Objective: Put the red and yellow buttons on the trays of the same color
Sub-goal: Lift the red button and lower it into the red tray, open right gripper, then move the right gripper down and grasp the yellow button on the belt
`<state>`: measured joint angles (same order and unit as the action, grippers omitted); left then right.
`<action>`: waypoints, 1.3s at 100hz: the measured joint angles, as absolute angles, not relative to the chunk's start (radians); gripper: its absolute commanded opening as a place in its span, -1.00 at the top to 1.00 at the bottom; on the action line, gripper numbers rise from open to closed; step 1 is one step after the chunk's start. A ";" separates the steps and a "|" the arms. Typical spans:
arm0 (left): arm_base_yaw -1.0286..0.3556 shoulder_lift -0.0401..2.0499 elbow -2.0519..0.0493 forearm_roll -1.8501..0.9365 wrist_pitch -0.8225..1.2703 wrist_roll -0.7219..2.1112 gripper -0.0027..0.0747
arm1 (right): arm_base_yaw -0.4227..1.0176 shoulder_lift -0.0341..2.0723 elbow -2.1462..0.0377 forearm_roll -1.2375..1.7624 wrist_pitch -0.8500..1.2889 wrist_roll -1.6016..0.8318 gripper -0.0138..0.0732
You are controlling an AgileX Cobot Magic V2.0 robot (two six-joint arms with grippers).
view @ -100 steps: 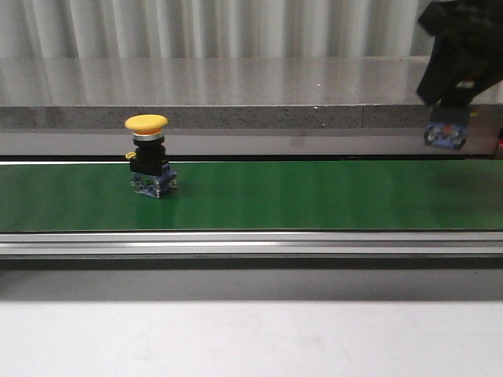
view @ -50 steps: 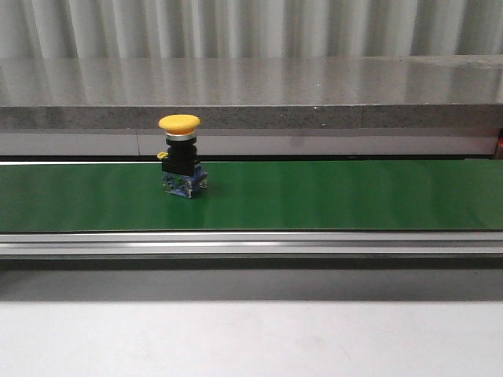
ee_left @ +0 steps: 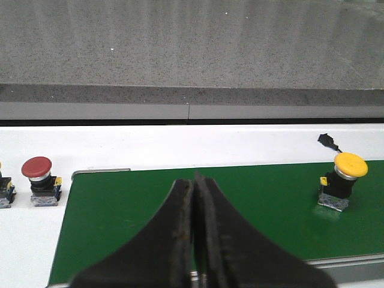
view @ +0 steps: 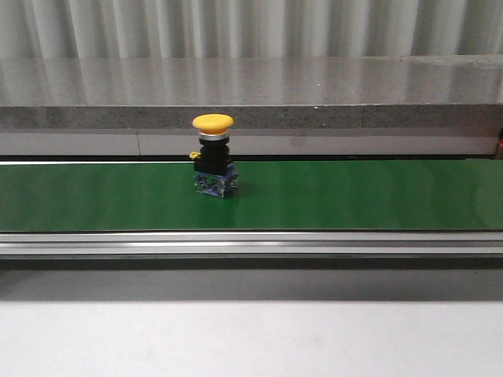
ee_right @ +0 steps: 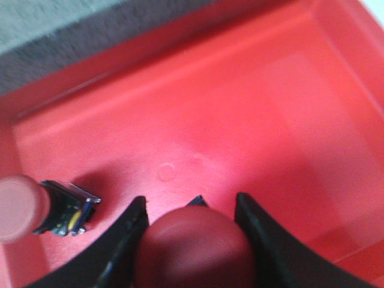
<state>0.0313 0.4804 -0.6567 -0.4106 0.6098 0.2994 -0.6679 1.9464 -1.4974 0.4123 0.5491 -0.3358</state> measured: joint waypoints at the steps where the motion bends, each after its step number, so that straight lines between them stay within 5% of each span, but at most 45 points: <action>1: 0.031 0.480 -0.657 -0.411 0.610 0.299 0.98 | -0.668 1.950 -1.497 0.412 0.547 -0.336 0.46; 35: 0.031 0.480 -0.657 -0.411 0.610 0.299 0.98 | -0.668 2.053 -1.497 0.452 0.532 -0.336 0.38; 47: 0.031 0.480 -0.657 -0.411 0.610 0.299 0.98 | -0.668 2.060 -1.497 0.456 0.526 -0.336 0.06; 62: 0.031 0.480 -0.657 -0.411 0.610 0.299 0.98 | -0.668 2.060 -1.497 0.458 0.525 -0.336 -0.58; 71: 0.031 0.480 -0.657 -0.411 0.610 0.299 0.98 | -0.668 2.058 -1.497 0.458 0.529 -0.336 -0.75; 130: 0.031 0.480 -0.657 -0.411 0.610 0.299 0.98 | -0.600 1.604 -1.464 0.458 0.621 -0.414 -0.76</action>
<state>0.0313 0.4804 -0.6567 -0.4106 0.6098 0.2994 -0.6002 1.6044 -1.4635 0.4581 0.6208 -0.4141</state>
